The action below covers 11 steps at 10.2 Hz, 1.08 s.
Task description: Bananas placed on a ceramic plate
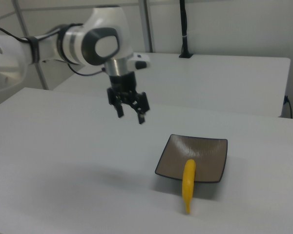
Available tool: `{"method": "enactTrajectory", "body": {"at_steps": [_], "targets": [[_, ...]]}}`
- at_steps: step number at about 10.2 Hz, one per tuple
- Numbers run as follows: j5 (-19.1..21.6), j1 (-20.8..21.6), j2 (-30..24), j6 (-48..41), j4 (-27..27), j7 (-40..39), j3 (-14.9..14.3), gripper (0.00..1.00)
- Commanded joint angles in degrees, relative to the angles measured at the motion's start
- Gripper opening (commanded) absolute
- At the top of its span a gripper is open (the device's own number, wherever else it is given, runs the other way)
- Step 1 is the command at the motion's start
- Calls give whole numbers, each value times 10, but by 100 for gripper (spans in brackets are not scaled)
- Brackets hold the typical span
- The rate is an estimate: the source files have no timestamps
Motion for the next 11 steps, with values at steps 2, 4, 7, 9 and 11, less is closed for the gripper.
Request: {"method": "enactTrajectory", "body": {"at_steps": [2,4,7,9,11], "targets": [[25,13,-71,-10,-39,68,61,100],[26,14,-115,13,-81,63,91,100],[17,13,-136,24,-119,56,128,100],[15,15,-136,19,-119,51,128,100],[15,20,-137,23,-127,51,128,100]]}}
